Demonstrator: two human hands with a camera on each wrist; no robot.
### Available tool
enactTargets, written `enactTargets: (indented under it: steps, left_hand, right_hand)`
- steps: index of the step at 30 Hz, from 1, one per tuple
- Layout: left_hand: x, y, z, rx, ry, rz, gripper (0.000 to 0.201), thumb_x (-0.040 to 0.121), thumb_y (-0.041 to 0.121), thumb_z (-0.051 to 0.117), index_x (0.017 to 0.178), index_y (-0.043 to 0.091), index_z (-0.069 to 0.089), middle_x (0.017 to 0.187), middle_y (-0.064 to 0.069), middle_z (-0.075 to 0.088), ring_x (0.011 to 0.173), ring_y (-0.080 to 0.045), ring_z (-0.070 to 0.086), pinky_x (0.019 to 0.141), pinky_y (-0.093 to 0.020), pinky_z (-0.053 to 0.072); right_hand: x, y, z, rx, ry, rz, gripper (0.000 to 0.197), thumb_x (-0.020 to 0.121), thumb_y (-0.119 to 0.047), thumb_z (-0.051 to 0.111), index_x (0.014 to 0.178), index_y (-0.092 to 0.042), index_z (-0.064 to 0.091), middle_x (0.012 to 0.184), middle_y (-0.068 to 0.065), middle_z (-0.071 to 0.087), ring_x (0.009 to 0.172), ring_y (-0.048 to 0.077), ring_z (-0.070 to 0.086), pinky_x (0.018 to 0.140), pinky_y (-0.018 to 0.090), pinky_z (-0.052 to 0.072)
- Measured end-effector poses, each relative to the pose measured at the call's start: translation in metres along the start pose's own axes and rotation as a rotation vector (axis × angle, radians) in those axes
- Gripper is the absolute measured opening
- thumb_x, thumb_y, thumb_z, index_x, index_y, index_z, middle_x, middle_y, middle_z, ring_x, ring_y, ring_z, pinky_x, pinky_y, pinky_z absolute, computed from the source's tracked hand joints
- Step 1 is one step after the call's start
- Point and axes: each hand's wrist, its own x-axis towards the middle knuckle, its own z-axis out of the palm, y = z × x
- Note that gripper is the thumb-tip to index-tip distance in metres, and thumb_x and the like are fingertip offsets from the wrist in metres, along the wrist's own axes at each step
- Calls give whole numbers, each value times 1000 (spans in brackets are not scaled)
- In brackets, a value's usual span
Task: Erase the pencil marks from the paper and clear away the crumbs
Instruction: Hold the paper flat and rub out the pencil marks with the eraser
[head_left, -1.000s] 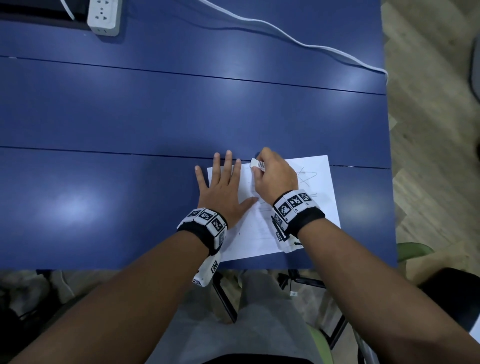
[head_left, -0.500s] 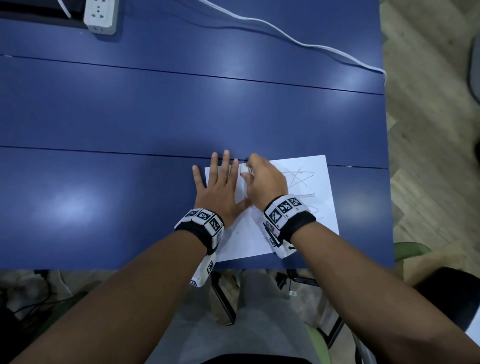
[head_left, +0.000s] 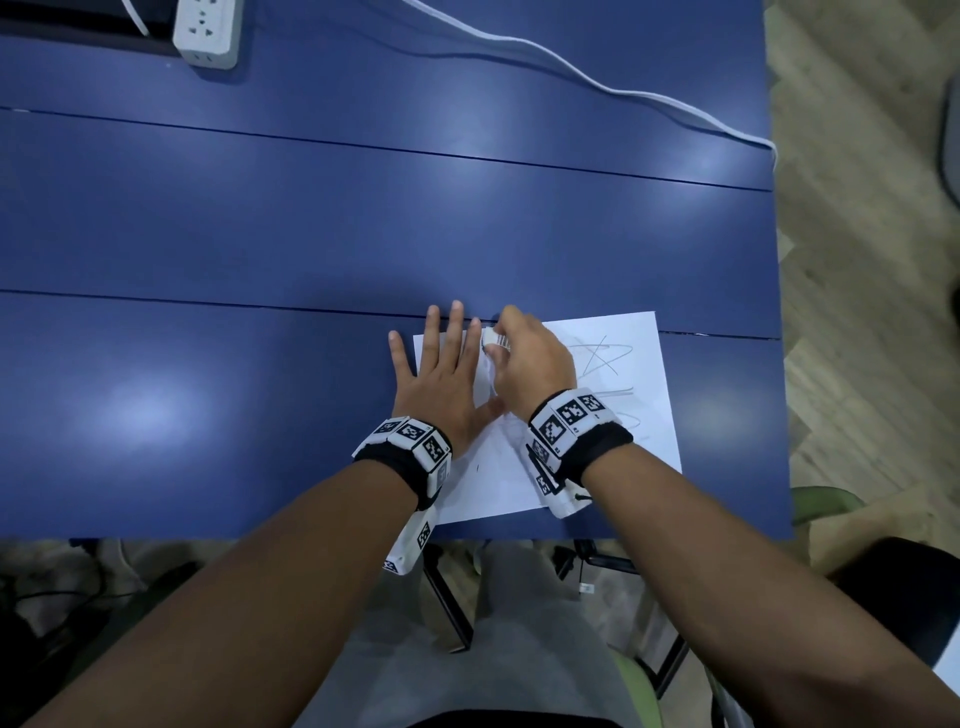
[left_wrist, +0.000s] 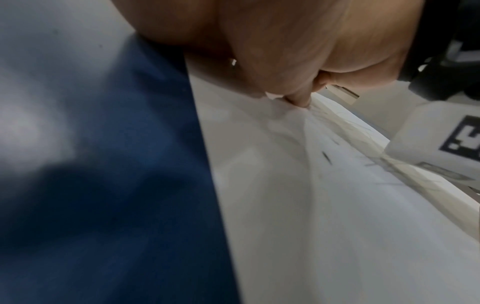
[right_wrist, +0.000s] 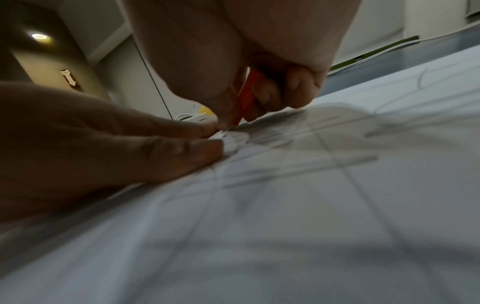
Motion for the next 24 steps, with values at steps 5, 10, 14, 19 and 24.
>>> enactTargets:
  steps: [5,10,14,19,24]
  left_hand:
    - [0,0,1,11,-3,6,100,87,84,7,156,18,-22,164,-5,-32,150,-30,-30,115,-70,-12]
    - [0,1,-2,9,-5,-1,98,87,81,7,158,18,-18,164,-5,-31,150,-29,-29,116,-69,-13]
    - [-1,1,-2,7,-10,-3,97,90,80,11,158,18,-19,164,-4,-32,150,-29,-30,116,-69,-13]
    - [0,2,-3,11,-16,-3,97,88,81,8,158,18,-19,164,-5,-31,150,-29,-30,116,-69,-14]
    - [-1,2,-3,-10,3,-9,95,92,78,15,159,19,-17,165,-4,-30,151,-28,-29,116,-68,-12]
  right_hand:
    - [4,0,-2,36,66,77,17,93,-24,58,107,-16,50,107,1,60,93,24,57,73,35,48]
    - [5,-3,-1,28,41,44,17,94,-24,58,107,-16,51,106,1,61,94,25,58,73,35,48]
    - [6,-5,1,50,57,73,16,94,-24,58,107,-17,50,106,-1,61,94,22,58,75,36,49]
    - [8,-3,-1,31,42,58,19,94,-26,57,109,-17,50,107,-1,60,94,23,57,74,36,48]
    - [4,-4,3,44,36,36,17,94,-24,57,107,-16,50,106,1,60,94,24,57,74,37,49]
